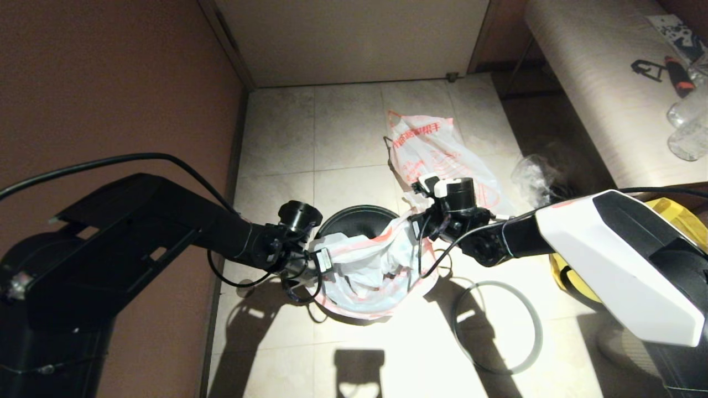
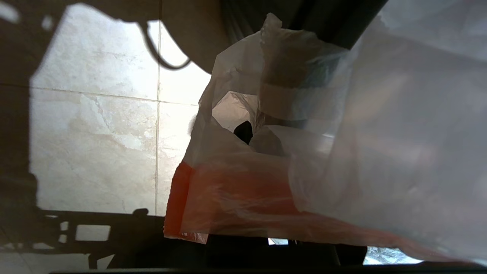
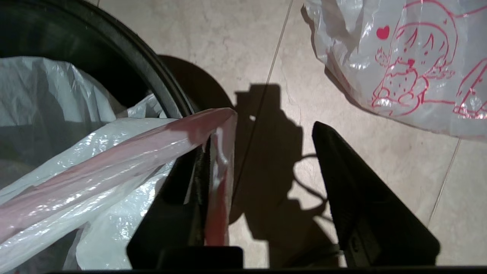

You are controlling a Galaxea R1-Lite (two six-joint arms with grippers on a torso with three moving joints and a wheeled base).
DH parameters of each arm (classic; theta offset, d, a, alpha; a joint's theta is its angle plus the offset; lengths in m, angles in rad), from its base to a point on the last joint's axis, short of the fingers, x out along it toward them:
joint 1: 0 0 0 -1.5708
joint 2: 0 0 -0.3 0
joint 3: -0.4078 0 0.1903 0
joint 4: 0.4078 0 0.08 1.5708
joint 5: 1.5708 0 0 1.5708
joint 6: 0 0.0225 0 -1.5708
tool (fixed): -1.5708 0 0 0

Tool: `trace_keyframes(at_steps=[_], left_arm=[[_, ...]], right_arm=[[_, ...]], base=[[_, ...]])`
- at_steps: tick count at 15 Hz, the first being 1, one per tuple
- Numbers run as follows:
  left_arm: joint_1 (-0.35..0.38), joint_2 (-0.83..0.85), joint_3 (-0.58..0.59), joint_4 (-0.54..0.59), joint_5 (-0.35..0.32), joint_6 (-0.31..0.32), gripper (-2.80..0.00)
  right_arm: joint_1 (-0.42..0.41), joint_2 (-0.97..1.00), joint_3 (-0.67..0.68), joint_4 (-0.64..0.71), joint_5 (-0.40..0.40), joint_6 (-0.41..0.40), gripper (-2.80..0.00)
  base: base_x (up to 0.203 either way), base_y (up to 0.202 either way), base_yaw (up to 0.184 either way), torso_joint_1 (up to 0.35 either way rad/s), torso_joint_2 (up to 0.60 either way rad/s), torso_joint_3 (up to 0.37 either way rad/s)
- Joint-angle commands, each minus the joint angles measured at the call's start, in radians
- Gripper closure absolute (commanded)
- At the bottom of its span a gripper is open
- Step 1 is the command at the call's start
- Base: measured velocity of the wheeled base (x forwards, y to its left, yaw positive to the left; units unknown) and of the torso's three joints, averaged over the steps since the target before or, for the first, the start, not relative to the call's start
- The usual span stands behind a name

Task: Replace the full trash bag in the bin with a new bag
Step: Put the new garbage bag on the trash can

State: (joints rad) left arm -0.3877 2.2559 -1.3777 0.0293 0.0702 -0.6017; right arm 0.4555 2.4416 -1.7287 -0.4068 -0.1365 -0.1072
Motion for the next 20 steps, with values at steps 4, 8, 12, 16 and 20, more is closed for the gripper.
trace_keyframes(at_steps=[4, 8, 12, 16, 20], left_arm=[[0.0, 0.03, -0.02, 0.0, 0.002, -0.004, 0.0], [-0.006, 0.031, -0.02, 0.0, 0.002, -0.004, 0.0], [-0.013, 0.027, -0.023, 0.0, 0.003, -0.006, 0.0], [-0.012, 0.016, -0.024, 0.0, 0.005, -0.007, 0.0], [-0.011, 0.023, -0.038, 0.002, 0.005, -0.006, 0.0]], right_arm=[[0.023, -0.161, 0.237, -0.004, 0.007, 0.076, -2.8], [0.021, -0.248, 0.333, 0.007, 0.159, 0.138, -2.8], [-0.002, -0.282, 0.371, 0.017, 0.206, 0.121, -2.8], [-0.039, -0.318, 0.44, 0.153, 0.196, 0.006, -2.8], [-0.032, -0.326, 0.451, 0.189, 0.218, -0.001, -2.8]], base=[[0.0, 0.0, 0.0, 0.0, 0.0, 0.0], [0.0, 0.0, 0.0, 0.0, 0.0, 0.0], [0.0, 0.0, 0.0, 0.0, 0.0, 0.0], [0.0, 0.0, 0.0, 0.0, 0.0, 0.0], [0.0, 0.0, 0.0, 0.0, 0.0, 0.0]])
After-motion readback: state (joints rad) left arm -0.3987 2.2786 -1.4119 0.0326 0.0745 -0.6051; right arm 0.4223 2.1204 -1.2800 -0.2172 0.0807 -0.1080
